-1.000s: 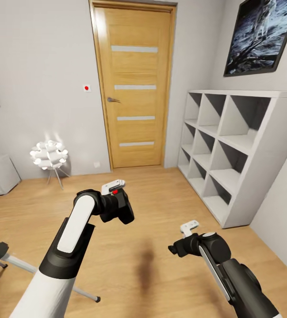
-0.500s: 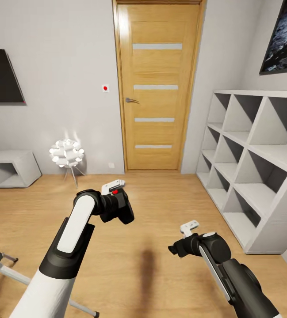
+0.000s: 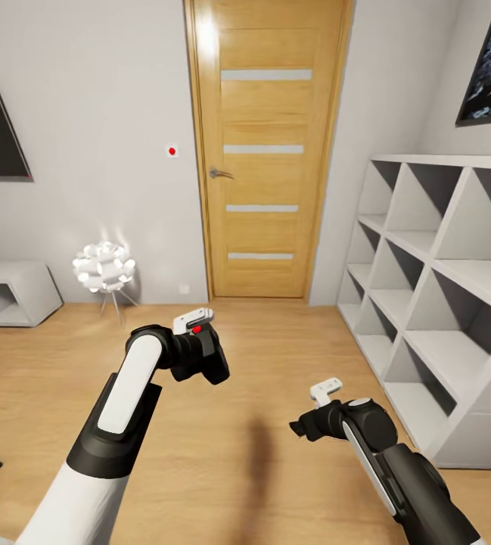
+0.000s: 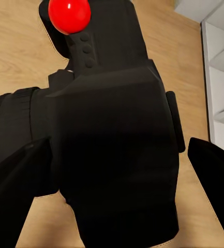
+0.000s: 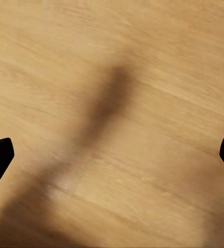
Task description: Attach the digital camera to the camera tripod in the bedroom.
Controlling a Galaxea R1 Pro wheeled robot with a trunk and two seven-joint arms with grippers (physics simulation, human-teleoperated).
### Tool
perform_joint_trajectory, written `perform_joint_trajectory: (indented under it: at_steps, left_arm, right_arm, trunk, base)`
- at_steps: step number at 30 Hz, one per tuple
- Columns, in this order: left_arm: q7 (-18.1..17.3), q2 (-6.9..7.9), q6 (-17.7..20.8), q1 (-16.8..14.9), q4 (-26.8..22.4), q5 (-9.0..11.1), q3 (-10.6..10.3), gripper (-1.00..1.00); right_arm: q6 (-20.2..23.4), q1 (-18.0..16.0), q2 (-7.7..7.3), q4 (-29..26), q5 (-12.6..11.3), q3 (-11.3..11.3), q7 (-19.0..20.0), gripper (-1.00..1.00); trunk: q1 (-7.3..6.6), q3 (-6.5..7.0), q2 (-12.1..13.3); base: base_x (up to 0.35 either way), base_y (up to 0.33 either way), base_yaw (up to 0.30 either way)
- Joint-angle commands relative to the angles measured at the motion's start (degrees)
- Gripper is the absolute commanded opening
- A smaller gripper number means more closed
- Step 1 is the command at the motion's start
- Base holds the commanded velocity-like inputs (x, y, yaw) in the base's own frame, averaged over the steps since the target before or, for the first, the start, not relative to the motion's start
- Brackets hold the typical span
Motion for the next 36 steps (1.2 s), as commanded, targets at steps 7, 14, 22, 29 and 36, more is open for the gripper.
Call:
perform_joint_trajectory:
  at_steps: [7, 14, 22, 29, 36]
  left_arm:
    - [0.6, -0.01, 0.3, -0.1, 0.0, 0.5, 0.0, -1.00]
    - [0.6, -0.01, 0.3, 0.0, 0.0, 0.5, 0.0, -1.00]
    - [0.6, -0.01, 0.3, 0.1, 0.0, 0.5, -0.1, -1.00]
    - [0.6, -0.01, 0.3, 0.1, 0.0, 0.5, -0.1, -1.00]
    - [0.6, -0.01, 0.3, 0.1, 0.0, 0.5, -0.1, -1.00]
  right_arm:
    - [0.2, 0.0, -0.10, -0.1, 0.2, 0.2, 0.2, 1.00]
    - [0.2, 0.0, -0.15, -0.1, 0.2, 0.1, 0.2, 1.00]
    - [0.2, 0.0, -0.19, -0.1, 0.2, 0.2, 0.2, 1.00]
    - [0.2, 0.0, -0.24, -0.1, 0.2, 0.3, 0.2, 1.00]
    - [0.2, 0.1, -0.25, -0.1, 0.2, 0.3, 0.2, 1.00]
  trunk:
    - [0.02, -0.06, 0.0]
    - [0.02, -0.06, 0.0]
    - [0.02, -0.06, 0.0]
    - [0.02, -0.06, 0.0]
    - [0.02, -0.06, 0.0]
  base:
    - [0.285, -0.233, 0.002]
    - [0.302, -0.157, 0.000]
    - [0.331, -0.026, 0.000]
    - [0.336, -0.005, 0.000]
    - [0.336, -0.001, 0.000]
